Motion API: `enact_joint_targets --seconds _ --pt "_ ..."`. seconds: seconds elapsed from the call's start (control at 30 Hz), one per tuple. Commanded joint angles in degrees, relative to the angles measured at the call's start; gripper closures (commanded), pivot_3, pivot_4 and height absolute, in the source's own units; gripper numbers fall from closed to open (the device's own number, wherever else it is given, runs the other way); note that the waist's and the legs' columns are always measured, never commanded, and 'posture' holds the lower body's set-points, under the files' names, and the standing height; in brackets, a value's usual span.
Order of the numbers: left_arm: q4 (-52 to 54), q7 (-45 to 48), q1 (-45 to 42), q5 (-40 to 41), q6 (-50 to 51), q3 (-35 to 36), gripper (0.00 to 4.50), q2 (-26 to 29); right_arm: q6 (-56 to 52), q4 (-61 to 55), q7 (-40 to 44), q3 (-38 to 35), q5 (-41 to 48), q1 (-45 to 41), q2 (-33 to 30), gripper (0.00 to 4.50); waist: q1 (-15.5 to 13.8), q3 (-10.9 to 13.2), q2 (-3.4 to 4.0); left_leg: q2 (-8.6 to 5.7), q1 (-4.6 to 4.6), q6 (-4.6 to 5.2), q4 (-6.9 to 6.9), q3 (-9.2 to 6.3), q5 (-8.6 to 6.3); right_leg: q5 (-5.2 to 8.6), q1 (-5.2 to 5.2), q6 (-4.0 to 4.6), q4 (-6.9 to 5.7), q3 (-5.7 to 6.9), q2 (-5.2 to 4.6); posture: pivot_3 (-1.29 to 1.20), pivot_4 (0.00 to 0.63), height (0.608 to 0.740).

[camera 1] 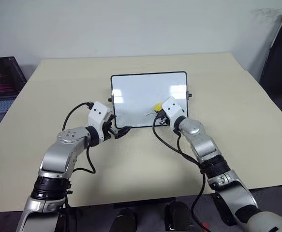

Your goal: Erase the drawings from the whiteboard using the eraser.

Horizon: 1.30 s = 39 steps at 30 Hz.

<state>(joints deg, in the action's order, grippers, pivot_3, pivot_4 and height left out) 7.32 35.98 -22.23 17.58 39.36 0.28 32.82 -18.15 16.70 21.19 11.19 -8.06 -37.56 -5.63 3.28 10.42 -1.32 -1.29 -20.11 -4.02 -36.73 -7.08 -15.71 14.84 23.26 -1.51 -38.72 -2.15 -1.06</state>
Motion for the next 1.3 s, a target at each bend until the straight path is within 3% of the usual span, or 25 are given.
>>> enact_joint_targets --seconds 0.03,0.17,0.43,0.8,0.97,1.3 --pt "1.42 -0.2 -0.59 0.42 -1.68 1.64 0.0 -0.24 -0.06 -7.74 0.82 -3.37 4.82 0.75 0.74 3.18 0.0 0.06 0.03 0.01 -0.09 0.0 0.02 -0.01 0.0 0.0 0.07 0.0 0.04 0.01 0.0 0.0 0.15 0.74" --pt "3.64 0.05 1.38 1.97 -2.76 3.74 0.0 -0.45 2.83 -16.56 3.58 -4.5 7.16 4.55 -2.65 3.18 -0.08 0.07 0.02 0.06 -0.85 -0.02 -0.01 -0.04 0.01 -0.09 0.78 0.1 0.02 0.01 -0.06 0.0 0.15 0.74" --pt "8.23 -0.49 7.28 3.28 -4.25 6.73 0.0 -0.62 4.95 -31.16 7.16 -7.37 10.39 18.54 -10.92 3.18 -0.56 0.07 0.02 0.11 -0.94 -0.06 0.55 0.03 -0.13 -0.04 0.8 0.02 0.69 -0.04 -0.27 0.0 0.15 0.74" --pt "9.63 -3.94 13.15 1.75 -7.0 7.28 0.0 -2.08 20.78 -28.05 6.15 -2.26 1.31 27.33 -18.11 3.18 -0.7 0.07 0.0 0.02 -0.81 -0.02 0.63 0.19 -0.16 -0.01 0.73 0.01 0.74 -0.03 -0.21 0.0 0.15 0.74" --pt "11.5 -5.51 15.06 1.83 -7.38 6.73 0.0 -3.53 21.62 -25.21 2.91 -1.77 1.52 23.7 -14.02 3.18 -0.66 0.07 -0.02 0.08 -0.79 -0.05 0.62 0.23 -0.14 -0.03 0.73 0.02 0.71 -0.11 -0.21 0.0 0.15 0.74" --pt "11.97 -4.17 12.22 1.02 -8.95 3.15 0.0 -3.55 31.63 -1.13 -5.74 -1.86 -2.5 6.92 -8.69 3.18 -1.38 0.05 -0.04 0.03 -0.75 -0.17 0.54 0.36 -0.06 -0.05 0.72 0.05 0.67 -0.07 -0.14 0.0 0.15 0.74"
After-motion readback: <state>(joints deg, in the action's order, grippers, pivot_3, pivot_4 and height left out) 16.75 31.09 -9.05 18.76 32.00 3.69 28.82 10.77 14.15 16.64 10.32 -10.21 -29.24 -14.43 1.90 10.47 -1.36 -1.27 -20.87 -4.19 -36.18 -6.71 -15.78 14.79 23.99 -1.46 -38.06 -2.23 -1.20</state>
